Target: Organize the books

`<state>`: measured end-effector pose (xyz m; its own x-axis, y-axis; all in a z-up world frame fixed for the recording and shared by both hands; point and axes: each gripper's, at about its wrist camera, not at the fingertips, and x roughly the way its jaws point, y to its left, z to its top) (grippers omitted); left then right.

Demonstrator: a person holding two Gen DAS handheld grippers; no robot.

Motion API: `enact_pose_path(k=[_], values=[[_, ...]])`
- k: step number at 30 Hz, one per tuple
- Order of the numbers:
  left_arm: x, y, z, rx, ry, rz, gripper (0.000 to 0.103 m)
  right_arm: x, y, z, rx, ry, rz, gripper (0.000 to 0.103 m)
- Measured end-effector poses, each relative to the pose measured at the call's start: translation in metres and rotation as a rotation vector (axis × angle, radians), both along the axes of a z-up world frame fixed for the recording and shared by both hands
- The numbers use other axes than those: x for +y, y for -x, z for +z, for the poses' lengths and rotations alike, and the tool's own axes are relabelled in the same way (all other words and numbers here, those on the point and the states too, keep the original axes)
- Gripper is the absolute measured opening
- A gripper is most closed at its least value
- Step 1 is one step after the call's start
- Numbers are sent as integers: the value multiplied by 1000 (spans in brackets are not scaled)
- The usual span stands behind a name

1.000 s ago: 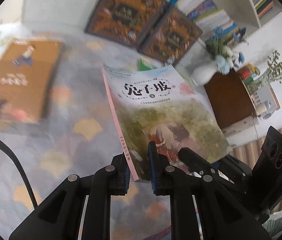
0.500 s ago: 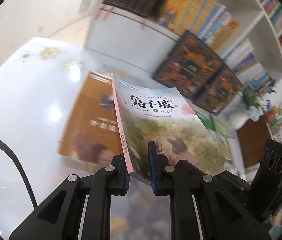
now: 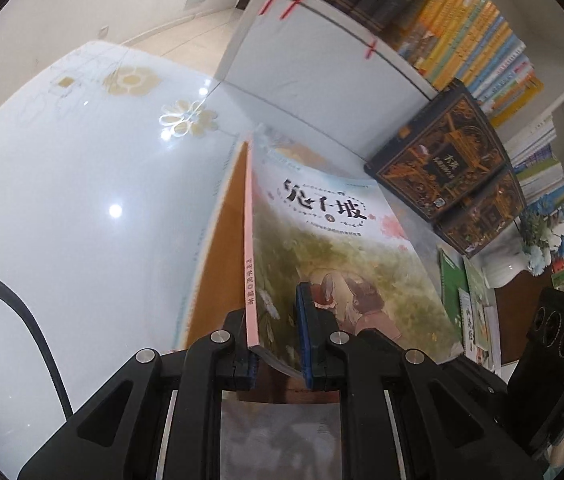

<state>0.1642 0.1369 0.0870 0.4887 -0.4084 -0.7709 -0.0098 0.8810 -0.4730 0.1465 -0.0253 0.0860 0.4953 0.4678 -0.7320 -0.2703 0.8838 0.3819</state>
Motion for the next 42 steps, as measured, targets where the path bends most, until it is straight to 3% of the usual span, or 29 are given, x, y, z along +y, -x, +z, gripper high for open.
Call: enact_pose_path(k=[3,10,15,18,23,30,33,35,42], values=[[7,0,-13,36,19,17,16,4,-1,-11,34,-2,1,23],[22,16,-23,86,-18,85,16,-2,-13,-37,192,-68,-16,27],[33,33,-22,103,-34,121,18,-7,-14,-36,242,-82,11,34],[32,41,-19,115,-58,125,18,-15,-6,-35,301,-122,23,45],[12,56,-5,101,-75,100,17,-40,27,-32,359,-196,23,46],[-57,78,13,83,-84,-21,18,-105,88,-21,349,-197,-40,49],[-99,84,22,76,-81,-78,18,-143,111,-18,347,-195,-86,49],[-132,88,28,78,-77,-115,26,-171,127,-16,342,-180,-116,50],[-249,103,30,111,-53,-268,27,-275,183,-10,324,-157,-246,56]])
